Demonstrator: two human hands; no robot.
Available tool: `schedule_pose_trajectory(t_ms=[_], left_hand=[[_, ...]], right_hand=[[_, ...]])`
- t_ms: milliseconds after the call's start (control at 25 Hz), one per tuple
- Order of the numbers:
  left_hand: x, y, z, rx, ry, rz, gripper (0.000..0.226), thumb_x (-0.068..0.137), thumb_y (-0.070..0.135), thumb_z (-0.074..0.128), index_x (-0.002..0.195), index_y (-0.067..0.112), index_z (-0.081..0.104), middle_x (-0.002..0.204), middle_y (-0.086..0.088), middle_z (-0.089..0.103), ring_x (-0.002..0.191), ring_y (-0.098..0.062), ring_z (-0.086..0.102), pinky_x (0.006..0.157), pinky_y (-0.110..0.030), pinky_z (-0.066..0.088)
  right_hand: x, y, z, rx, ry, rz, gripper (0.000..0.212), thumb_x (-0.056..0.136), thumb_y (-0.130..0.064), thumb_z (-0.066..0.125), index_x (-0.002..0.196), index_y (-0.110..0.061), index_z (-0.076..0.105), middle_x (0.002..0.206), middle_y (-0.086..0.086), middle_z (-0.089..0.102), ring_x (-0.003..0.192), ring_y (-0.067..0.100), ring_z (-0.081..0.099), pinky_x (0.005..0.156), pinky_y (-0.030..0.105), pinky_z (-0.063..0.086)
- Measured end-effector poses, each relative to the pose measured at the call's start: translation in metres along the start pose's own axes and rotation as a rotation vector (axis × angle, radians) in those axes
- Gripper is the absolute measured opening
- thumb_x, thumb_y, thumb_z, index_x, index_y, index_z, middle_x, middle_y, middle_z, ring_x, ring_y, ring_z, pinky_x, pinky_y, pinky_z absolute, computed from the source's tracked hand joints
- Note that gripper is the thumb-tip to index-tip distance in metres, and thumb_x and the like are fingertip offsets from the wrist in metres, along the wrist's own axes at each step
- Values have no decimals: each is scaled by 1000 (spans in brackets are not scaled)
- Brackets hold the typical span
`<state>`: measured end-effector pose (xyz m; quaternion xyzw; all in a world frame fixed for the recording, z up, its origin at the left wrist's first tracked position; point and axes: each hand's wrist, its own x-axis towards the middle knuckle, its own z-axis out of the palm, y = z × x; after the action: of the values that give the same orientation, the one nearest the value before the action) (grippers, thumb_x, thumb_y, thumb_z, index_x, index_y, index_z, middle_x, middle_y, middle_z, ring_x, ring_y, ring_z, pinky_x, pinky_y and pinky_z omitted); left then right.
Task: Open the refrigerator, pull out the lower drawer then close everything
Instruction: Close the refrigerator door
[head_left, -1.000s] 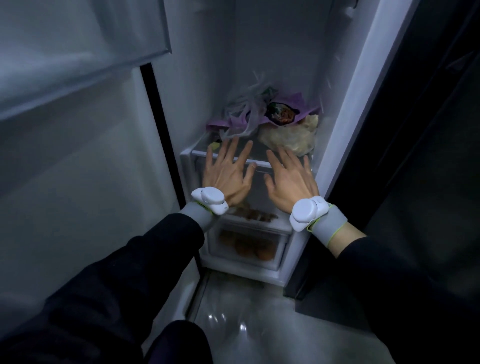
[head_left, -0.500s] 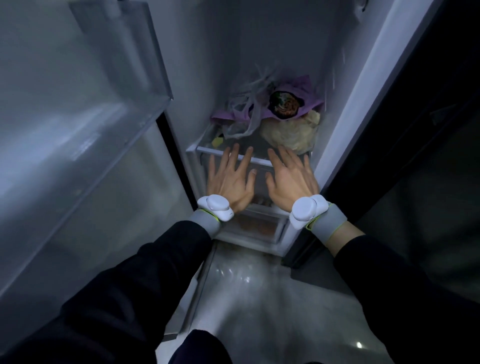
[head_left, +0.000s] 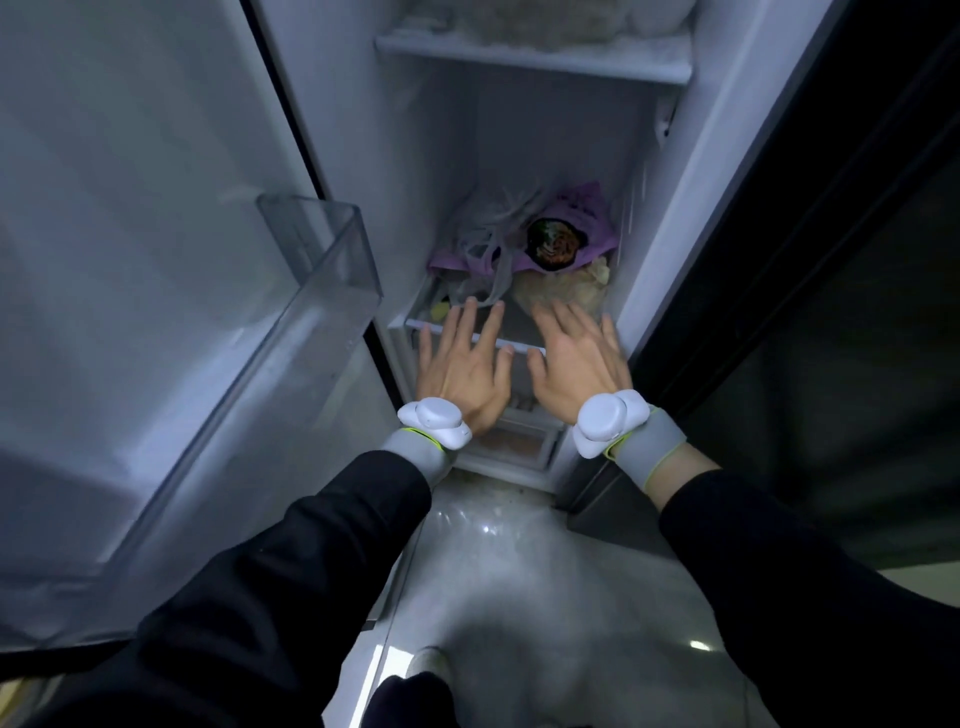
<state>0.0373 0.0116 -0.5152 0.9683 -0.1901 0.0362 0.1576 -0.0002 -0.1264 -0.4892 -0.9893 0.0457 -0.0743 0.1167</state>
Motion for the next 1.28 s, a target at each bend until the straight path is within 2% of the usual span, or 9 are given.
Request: schedule_pose_trajectory(t_ms=[320, 560, 720, 880, 1120, 1280], left_hand=[[-14, 29, -66, -15, -53, -35, 60, 95, 43, 19, 153, 28, 18, 161, -6, 18, 149, -23, 13, 119, -49, 7], [-12, 45, -115, -27, -39, -43, 55, 101, 39, 28, 153, 29, 15, 162, -5, 15, 149, -22, 10, 120, -47, 2], [-9, 50, -143, -32, -21, -39, 54, 101, 39, 28, 153, 29, 16, 162, -4, 14, 149, -22, 10, 119, -47, 1], [-5, 55, -172, -39, -1, -24, 54, 102, 39, 28, 153, 30, 16, 162, -4, 14, 149, -22, 11, 120, -46, 4], [12, 67, -221, -41, 75, 15, 54, 102, 38, 28, 153, 28, 17, 162, -5, 15, 149, -24, 12, 120, -47, 7], [17, 75, -258, -33, 155, 25, 54, 101, 38, 31, 153, 28, 19, 161, -5, 17, 149, -24, 13, 120, -47, 7]], right_hand=[[-10, -10, -75, 32, -58, 27, 54, 93, -24, 47, 144, -12, 36, 151, 11, 39, 143, 26, 30, 115, 51, 21], [-9, -27, -127, -3, -37, 5, 54, 94, -25, 46, 145, -12, 35, 151, 9, 38, 142, 26, 30, 114, 47, 19], [-4, -38, -150, 8, -35, 10, 55, 95, -25, 45, 146, -13, 34, 153, 9, 36, 143, 27, 28, 116, 51, 17], [1, -47, -182, -6, 4, 5, 52, 94, -25, 45, 144, -14, 36, 150, 7, 39, 142, 26, 29, 116, 53, 18], [17, -57, -236, -22, 84, -8, 54, 96, -26, 44, 147, -14, 32, 155, 8, 33, 145, 24, 24, 117, 51, 14], [25, -67, -268, -45, 145, -49, 53, 95, -27, 45, 145, -15, 36, 152, 7, 37, 143, 23, 28, 117, 52, 17]])
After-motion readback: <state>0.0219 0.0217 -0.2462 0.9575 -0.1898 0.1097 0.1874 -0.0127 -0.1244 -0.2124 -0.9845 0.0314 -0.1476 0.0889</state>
